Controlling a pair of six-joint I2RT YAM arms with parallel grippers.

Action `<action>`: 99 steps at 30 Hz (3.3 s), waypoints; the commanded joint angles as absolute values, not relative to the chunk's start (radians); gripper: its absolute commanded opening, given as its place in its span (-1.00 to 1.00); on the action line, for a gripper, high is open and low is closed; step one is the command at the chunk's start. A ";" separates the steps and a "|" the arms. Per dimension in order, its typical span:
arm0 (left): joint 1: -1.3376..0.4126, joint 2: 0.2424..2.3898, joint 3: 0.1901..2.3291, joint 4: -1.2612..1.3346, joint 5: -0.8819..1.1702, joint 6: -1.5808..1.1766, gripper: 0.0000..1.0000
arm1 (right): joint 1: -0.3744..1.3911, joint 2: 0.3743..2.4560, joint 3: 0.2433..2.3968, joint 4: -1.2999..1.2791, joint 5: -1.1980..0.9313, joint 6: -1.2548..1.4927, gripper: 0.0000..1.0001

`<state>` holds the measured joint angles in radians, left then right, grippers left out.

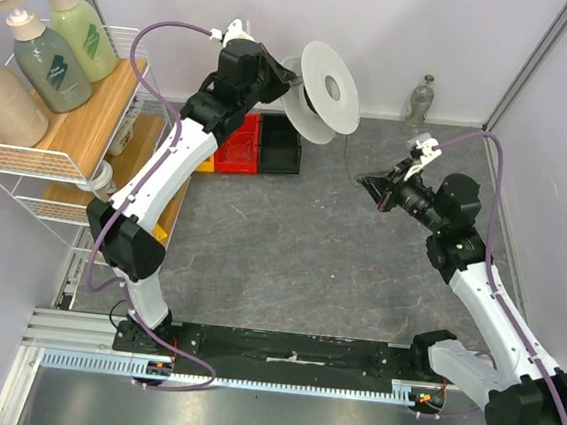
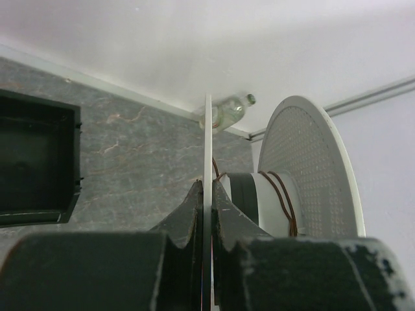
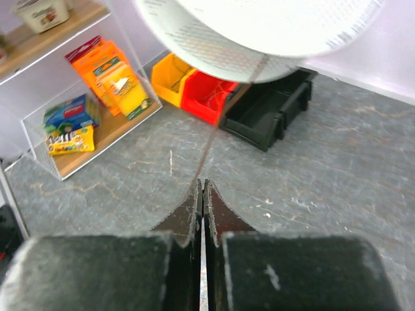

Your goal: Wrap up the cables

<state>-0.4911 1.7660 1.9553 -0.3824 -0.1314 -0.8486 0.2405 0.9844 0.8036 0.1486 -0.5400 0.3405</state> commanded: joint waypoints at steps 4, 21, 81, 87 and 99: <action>-0.502 1.816 2.043 -0.338 -0.213 -0.910 -0.97 | 0.426 1.008 0.925 0.037 -0.543 0.115 -1.00; -0.575 1.790 1.861 -0.305 -0.044 -0.664 -0.97 | 0.568 1.206 1.213 0.084 -0.506 0.032 -1.00; -0.657 1.290 0.707 1.088 0.722 0.858 -0.97 | 0.184 1.364 1.233 0.038 -0.557 0.597 -1.00; -0.663 1.276 0.698 1.081 0.750 0.838 -0.97 | 0.186 1.364 1.195 0.058 -0.525 0.675 -1.00; -0.670 1.272 0.725 1.040 0.746 0.776 -0.97 | 0.186 1.361 1.169 0.002 -0.404 0.723 -1.00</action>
<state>-0.6502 1.3399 0.6941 0.9890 0.6338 0.8536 0.2413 1.3838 1.1675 -0.0647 -0.6559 0.7269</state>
